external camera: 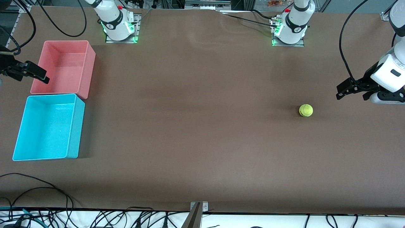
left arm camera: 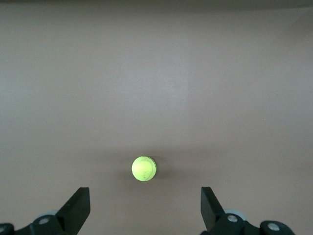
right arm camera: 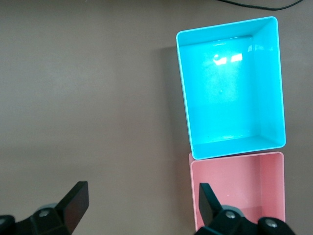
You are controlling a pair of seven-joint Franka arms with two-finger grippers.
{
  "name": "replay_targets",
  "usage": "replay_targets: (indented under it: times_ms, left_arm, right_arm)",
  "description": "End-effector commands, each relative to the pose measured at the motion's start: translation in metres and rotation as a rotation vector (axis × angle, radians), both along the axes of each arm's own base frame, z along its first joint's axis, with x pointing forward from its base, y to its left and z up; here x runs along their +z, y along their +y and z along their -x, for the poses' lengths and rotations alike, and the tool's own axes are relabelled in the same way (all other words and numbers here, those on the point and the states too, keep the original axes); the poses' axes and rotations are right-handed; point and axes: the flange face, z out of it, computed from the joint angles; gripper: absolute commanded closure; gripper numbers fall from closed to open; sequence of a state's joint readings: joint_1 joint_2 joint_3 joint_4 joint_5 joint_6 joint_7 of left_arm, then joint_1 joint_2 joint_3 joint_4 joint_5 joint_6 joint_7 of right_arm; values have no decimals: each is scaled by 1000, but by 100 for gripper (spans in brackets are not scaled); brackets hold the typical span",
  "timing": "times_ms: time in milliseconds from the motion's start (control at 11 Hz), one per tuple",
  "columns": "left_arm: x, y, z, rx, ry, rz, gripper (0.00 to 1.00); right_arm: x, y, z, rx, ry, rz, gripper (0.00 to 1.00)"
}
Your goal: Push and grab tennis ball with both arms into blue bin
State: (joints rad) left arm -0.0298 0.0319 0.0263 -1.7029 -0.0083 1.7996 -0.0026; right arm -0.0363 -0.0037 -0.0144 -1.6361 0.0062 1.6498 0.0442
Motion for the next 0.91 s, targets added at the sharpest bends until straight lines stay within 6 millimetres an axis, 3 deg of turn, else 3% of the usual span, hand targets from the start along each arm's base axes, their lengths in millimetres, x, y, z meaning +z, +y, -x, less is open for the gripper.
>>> replay_targets:
  times_ms: [0,545,727,818]
  left_arm:
    - [6,4,2,-2,5,3,0]
    - [8,18,-4,40,2,5,0]
    - [15,46,-5,109,-10,35,0]
    - [10,49,-6,117,9,28,0]
  right_arm:
    - [4,-1,-1,-7,7,13,0]
    - [4,-1,-1,-10,9,13,0]
    - [5,-1,-1,-10,7,13,0]
    - [4,-1,-1,-12,9,13,0]
